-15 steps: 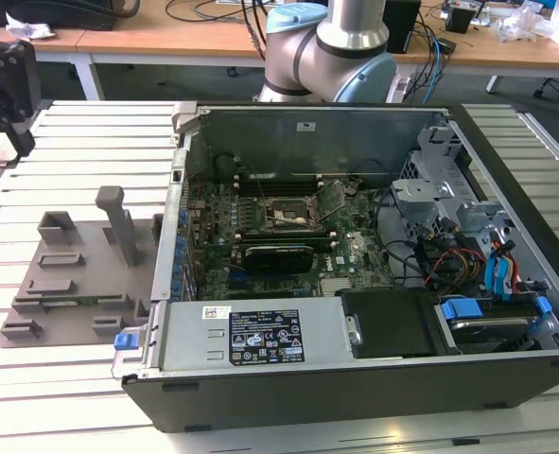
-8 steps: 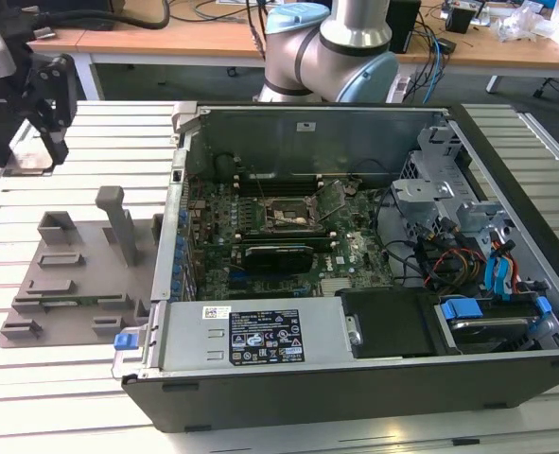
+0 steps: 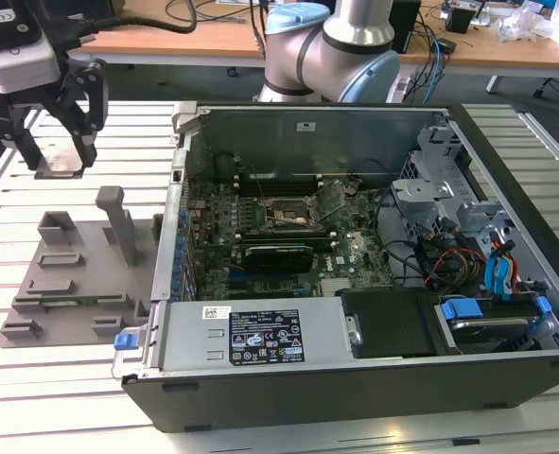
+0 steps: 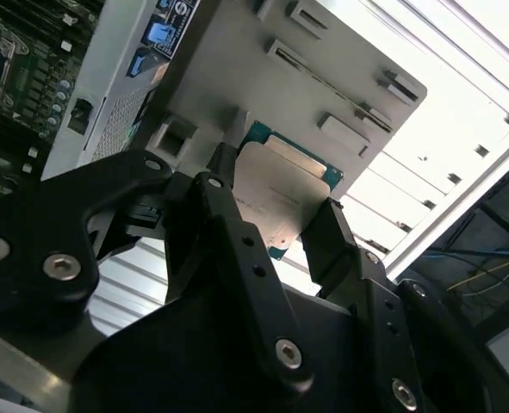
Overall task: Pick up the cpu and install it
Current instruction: 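Pick up the cpu and move it towards the insertion slot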
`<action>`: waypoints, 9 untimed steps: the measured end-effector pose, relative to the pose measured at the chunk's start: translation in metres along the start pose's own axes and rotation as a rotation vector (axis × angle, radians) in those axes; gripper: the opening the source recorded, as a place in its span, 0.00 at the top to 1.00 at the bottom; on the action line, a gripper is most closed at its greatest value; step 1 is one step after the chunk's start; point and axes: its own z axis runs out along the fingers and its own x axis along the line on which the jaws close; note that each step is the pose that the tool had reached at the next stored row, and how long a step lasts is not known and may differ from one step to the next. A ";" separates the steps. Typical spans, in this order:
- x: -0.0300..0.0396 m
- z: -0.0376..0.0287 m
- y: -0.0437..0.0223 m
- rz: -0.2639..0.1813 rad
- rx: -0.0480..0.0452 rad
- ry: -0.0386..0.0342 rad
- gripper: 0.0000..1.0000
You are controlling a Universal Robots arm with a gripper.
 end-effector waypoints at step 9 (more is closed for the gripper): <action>-0.0321 0.0030 -0.0013 0.000 -0.0001 0.0000 0.45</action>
